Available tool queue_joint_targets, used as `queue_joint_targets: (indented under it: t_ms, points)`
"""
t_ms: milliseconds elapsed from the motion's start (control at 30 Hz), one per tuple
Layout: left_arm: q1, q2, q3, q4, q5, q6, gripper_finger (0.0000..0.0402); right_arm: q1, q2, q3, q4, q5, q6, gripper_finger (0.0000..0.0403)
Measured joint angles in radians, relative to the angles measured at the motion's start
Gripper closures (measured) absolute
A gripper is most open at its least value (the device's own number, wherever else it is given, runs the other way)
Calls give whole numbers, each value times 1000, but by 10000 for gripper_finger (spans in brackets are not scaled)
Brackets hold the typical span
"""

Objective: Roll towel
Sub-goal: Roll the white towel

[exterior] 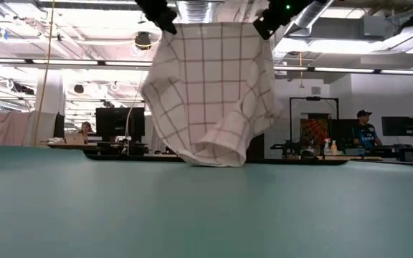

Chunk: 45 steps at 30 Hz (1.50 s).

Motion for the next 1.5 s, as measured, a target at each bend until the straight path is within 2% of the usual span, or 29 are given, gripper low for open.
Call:
queue_joint_targets:
  t_ms: [133,233,300,400,500,567,700,867,1000,1100,1200,1300,1400,1500]
  points:
    - [-21,-47,0,-85,-18,93,401,51,-6,0,-56,12,-19,393]
    - [-68,-76,0,-143,-72,141,401,112,-8,0,-53,99,-58,393]
    - [-114,-91,0,-204,-131,136,401,164,-16,0,-81,157,-82,393]
    - [-190,-123,0,-357,-201,106,401,269,-38,0,-187,168,-109,393]
    - [-233,-140,0,-472,-197,59,401,340,-56,0,-239,168,-103,393]
    - [-217,-139,0,-463,-192,62,401,330,-60,0,-237,177,-98,393]
    - [-120,-119,0,-283,-225,215,401,210,-52,0,-169,240,-142,394]
    - [12,-42,0,163,-195,556,401,3,-18,0,127,185,-319,394]
    - [33,23,0,514,-230,935,402,-77,2,1,375,124,-580,394]
    - [9,32,0,592,-288,1022,401,-73,-1,33,411,119,-647,394]
    - [-36,14,0,499,-372,951,401,-22,-14,45,353,173,-633,394]
    - [-98,-12,0,269,-471,773,401,68,-29,45,210,263,-533,394]
    - [-168,-45,1,-125,-520,439,401,184,-43,43,-123,389,-287,394]
    - [-257,-55,1,-545,-498,7,401,315,-46,37,-555,415,121,394]
